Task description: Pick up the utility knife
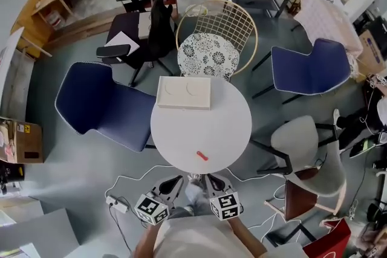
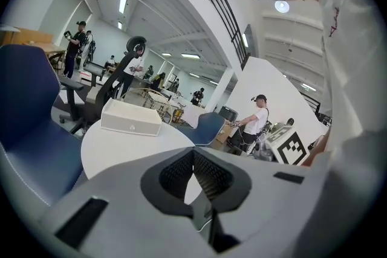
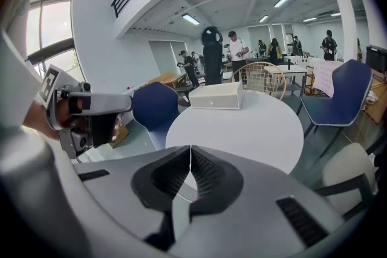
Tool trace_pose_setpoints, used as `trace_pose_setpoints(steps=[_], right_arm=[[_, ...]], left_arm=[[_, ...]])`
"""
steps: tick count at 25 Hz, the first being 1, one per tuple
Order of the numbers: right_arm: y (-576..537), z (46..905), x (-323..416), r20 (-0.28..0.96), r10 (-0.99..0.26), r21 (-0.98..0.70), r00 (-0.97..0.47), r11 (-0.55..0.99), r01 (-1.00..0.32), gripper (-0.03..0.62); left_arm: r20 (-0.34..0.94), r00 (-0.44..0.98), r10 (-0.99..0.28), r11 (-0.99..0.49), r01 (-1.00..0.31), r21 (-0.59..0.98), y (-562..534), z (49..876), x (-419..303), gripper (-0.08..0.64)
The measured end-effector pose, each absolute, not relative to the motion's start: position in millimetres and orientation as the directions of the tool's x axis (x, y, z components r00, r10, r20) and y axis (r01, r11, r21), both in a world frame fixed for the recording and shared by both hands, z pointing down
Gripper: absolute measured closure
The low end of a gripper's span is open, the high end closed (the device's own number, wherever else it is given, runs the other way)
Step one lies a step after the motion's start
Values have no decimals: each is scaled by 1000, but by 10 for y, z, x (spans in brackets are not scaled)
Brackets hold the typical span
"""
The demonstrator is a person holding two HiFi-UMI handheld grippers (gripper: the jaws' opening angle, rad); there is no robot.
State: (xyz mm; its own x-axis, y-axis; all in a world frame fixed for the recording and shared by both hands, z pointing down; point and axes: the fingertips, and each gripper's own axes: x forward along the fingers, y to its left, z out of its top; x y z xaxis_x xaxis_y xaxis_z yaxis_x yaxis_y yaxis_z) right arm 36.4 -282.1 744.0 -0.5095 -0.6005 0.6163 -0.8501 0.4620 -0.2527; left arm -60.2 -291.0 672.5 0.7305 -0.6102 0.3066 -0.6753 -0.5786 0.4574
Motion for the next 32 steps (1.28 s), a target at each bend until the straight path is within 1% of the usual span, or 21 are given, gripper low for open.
trace_pose_setpoints(steps=[3, 6, 9, 12, 14, 21, 22, 24, 25, 32], right_arm=[[-2753, 7555, 367, 646, -576, -226, -501, 483, -846, 575], [-2709, 7629, 361, 698, -542, -83, -468, 588, -805, 575], [-2659, 7704, 351, 748, -517, 113, -417, 717, -688, 575], [-2630, 7780, 337, 773, -498, 207, -392, 783, -587, 575], [-2639, 7806, 331, 782, -489, 212, -387, 793, -571, 575], [-2713, 7851, 298, 781, -461, 123, -421, 774, -621, 574], [-2724, 7854, 292, 780, -454, 100, -431, 770, -631, 567], [-2729, 7884, 287, 787, -430, 56, -442, 764, -643, 462], [-2726, 7904, 290, 793, -420, 44, -442, 763, -645, 448], [-2721, 8026, 291, 821, -390, 55, -417, 781, -622, 448]], left_arm=[[309, 736, -602, -577, -669, 469, -2894, 6760, -586, 548], [308, 739, -598, -576, -665, 476, -2898, 6761, -573, 548], [307, 736, -603, -574, -668, 474, -2902, 6757, -573, 548], [306, 733, -607, -571, -670, 474, -2909, 6753, -569, 548], [304, 731, -611, -567, -672, 476, -2919, 6751, -574, 548], [311, 724, -616, -553, -678, 484, -2941, 6786, -597, 548], [311, 723, -616, -552, -679, 484, -2946, 6787, -596, 548], [312, 721, -619, -550, -681, 484, -2955, 6790, -600, 548], [311, 720, -620, -548, -682, 485, -2958, 6793, -602, 548], [313, 714, -626, -533, -685, 496, -2965, 6801, -629, 548]])
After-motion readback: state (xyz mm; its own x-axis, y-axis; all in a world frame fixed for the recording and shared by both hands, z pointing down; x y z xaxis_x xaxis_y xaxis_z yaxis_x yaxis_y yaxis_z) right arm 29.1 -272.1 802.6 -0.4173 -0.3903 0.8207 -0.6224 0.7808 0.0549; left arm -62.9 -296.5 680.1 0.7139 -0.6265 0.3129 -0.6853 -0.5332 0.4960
